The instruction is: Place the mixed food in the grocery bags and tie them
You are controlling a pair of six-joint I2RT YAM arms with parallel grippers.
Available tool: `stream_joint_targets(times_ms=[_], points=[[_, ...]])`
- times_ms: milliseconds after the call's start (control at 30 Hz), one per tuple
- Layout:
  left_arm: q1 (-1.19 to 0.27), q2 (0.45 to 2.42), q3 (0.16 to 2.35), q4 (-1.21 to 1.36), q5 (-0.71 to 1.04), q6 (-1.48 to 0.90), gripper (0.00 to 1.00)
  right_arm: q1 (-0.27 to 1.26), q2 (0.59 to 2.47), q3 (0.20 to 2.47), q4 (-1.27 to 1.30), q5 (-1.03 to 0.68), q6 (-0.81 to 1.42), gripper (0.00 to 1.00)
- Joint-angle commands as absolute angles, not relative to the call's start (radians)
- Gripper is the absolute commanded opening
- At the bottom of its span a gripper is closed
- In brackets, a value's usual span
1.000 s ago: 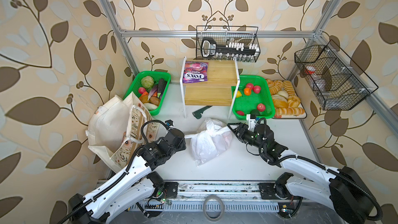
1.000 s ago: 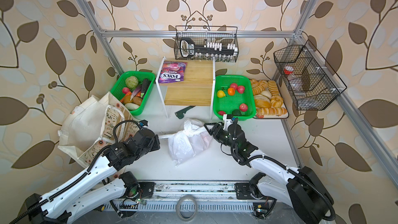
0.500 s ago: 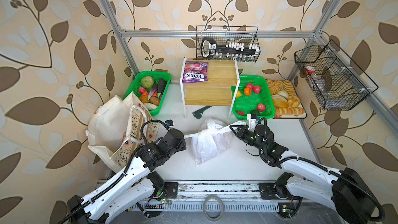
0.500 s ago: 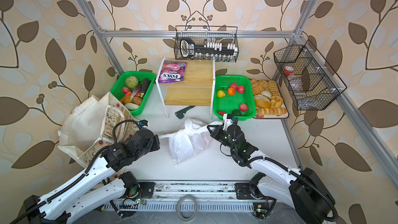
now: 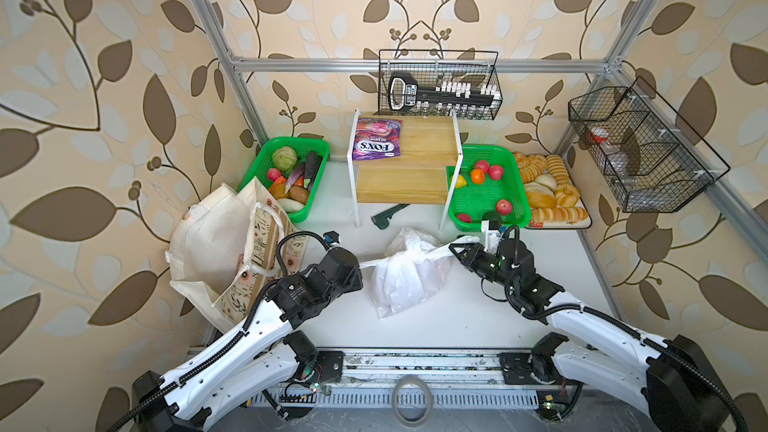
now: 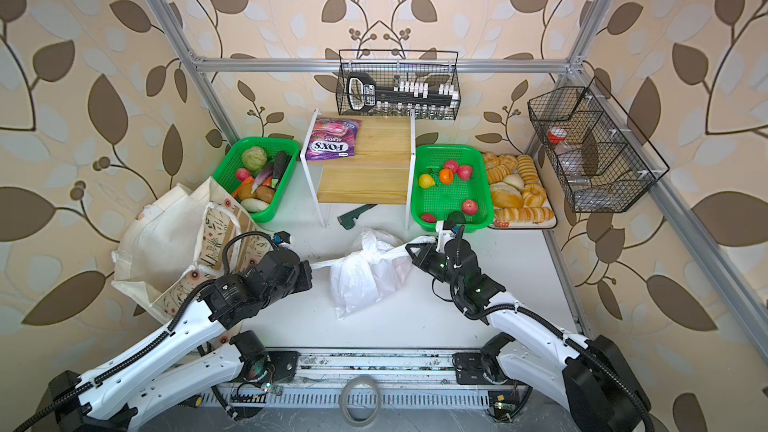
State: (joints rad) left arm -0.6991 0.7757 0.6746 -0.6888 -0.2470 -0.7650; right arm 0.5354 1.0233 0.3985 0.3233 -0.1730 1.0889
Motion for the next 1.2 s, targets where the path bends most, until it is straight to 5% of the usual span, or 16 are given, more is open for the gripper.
stream_joint_targets(times_ms=[0, 33, 100, 167, 333, 433, 800, 900, 1167], points=[[-0.684, 0.769, 0.69, -0.738, -0.266, -0.687, 0.05, 0.517, 1.037, 0.408, 0.33, -0.173, 1.108, 0.31], [-0.684, 0.765, 0.697, -0.737, -0.267, -0.68, 0.07, 0.519, 1.036, 0.413, 0.316, -0.178, 1.103, 0.45], [-0.684, 0.755, 0.712, -0.735, -0.271, -0.665, 0.14, 0.528, 1.019, 0.413, 0.279, -0.174, 1.089, 0.58], [-0.684, 0.744, 0.728, -0.741, -0.281, -0.66, 0.33, 0.533, 0.978, 0.408, 0.225, -0.155, 1.086, 0.64], [-0.685, 0.718, 0.772, -0.759, -0.276, -0.628, 0.61, 0.517, 0.797, 0.403, 0.041, -0.048, 1.048, 0.75], [-0.684, 0.7, 0.805, -0.767, -0.282, -0.62, 0.66, 0.481, 0.674, 0.404, -0.02, -0.011, 1.007, 0.84], [-0.686, 0.871, 0.944, -0.63, -0.042, -0.449, 0.8, 0.345, 0.487, 0.418, -0.12, 0.057, 0.949, 0.85], [-0.72, 0.988, 1.004, -0.625, -0.013, -0.389, 0.99, 0.343, 0.516, 0.429, -0.175, 0.078, 0.972, 0.86], [-0.802, 1.244, 1.141, -0.657, -0.018, -0.262, 0.99, 0.332, 0.508, 0.423, -0.206, 0.109, 0.989, 0.85]])
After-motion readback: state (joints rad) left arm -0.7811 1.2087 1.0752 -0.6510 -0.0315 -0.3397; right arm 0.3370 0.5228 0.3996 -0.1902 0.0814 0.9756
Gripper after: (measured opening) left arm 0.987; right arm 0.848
